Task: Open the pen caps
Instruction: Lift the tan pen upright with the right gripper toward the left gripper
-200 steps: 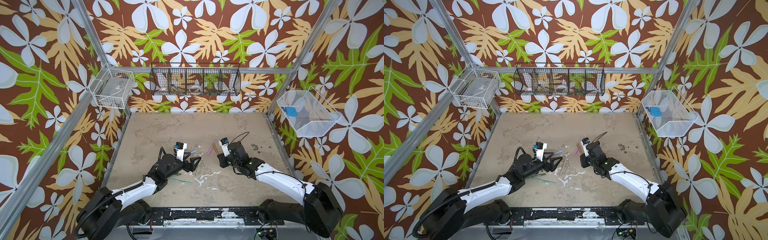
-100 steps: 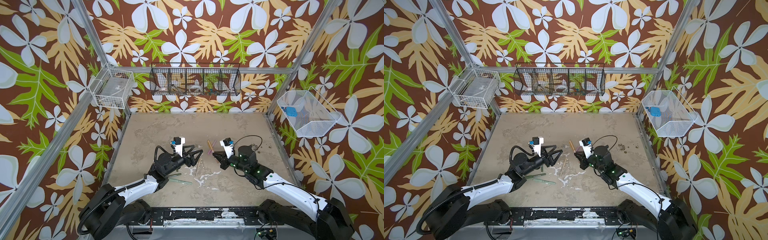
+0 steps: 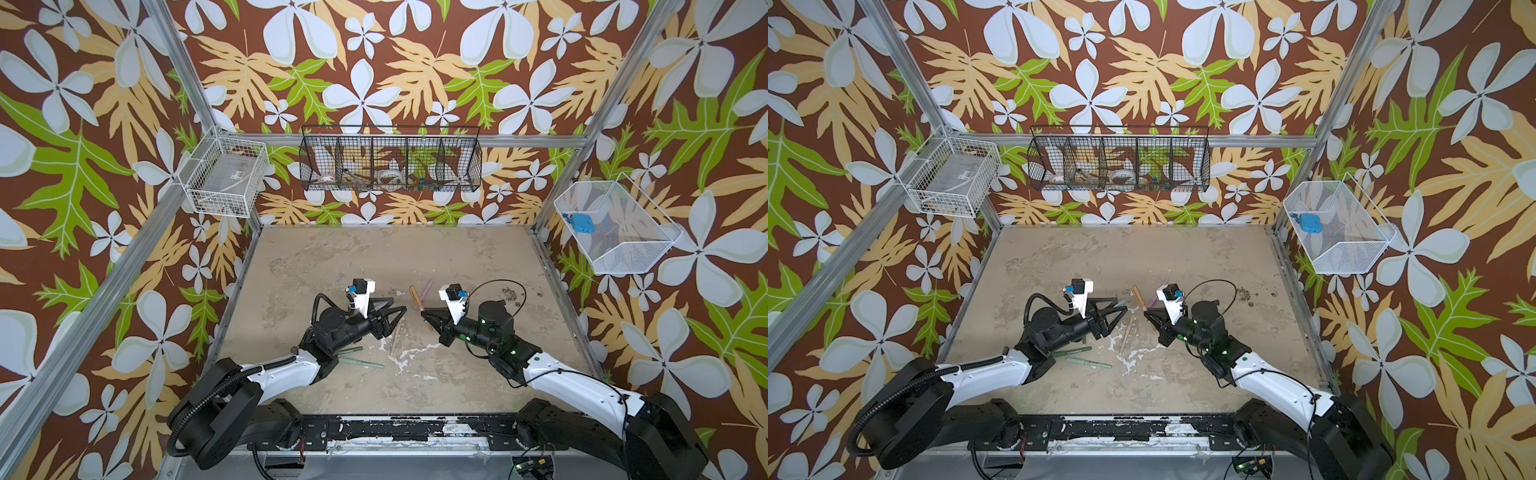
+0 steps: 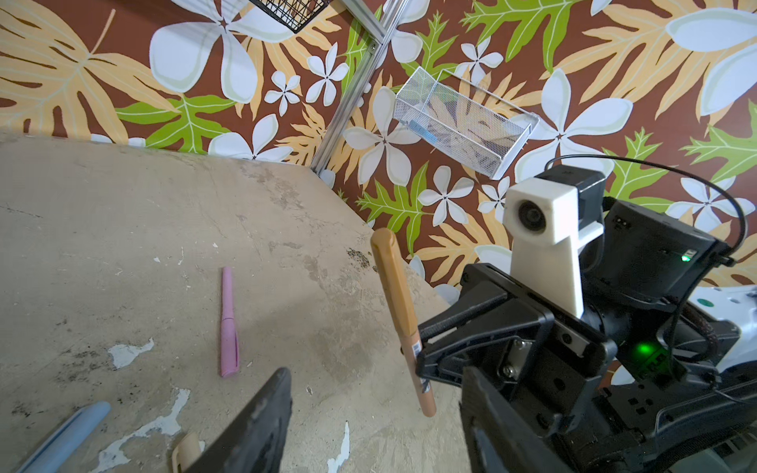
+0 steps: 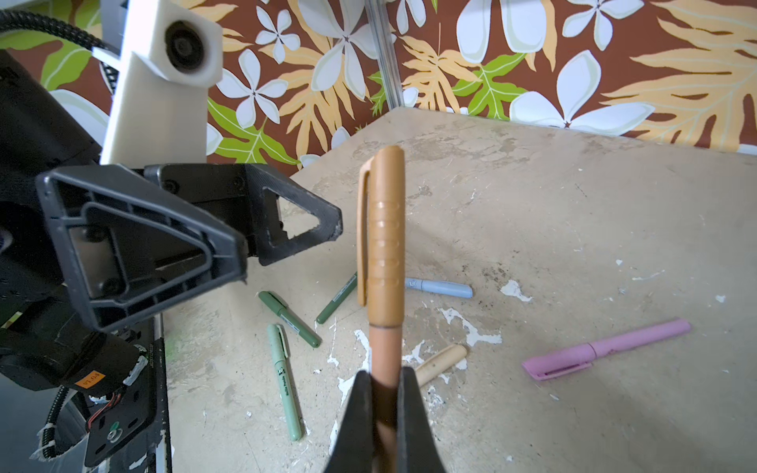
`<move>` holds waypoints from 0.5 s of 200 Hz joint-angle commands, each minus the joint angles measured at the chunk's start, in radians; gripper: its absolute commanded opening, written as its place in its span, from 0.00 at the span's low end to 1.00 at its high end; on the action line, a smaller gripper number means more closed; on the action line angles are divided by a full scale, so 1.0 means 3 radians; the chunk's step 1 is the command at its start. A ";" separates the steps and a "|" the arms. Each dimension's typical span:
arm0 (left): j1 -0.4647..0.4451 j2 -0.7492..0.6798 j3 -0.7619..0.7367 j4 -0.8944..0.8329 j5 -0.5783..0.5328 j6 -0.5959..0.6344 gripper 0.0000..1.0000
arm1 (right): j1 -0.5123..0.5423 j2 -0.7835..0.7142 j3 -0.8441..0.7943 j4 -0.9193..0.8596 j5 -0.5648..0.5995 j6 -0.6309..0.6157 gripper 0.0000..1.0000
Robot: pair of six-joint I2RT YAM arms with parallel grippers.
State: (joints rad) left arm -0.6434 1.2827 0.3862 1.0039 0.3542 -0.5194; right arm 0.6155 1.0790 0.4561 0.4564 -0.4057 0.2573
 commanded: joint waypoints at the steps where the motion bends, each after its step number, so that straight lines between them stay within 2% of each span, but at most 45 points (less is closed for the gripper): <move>1: 0.0007 0.0022 0.0006 0.0243 0.0140 0.0020 0.63 | 0.0039 0.0037 -0.0012 0.0229 -0.0115 -0.0044 0.00; 38: 0.0006 0.0070 0.0001 0.0343 0.0230 -0.0049 0.60 | 0.0164 0.0094 -0.0003 0.0210 0.0018 -0.0167 0.00; 100: 0.0007 0.0106 0.0017 0.0356 0.0235 -0.0084 0.47 | 0.0235 0.0183 0.0033 0.0268 -0.0008 -0.0211 0.00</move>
State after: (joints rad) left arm -0.6434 1.3148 0.3862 1.0607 0.4129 -0.5293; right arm 0.6746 1.1198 0.4564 0.5011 -0.4114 0.2153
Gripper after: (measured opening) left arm 0.483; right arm 0.058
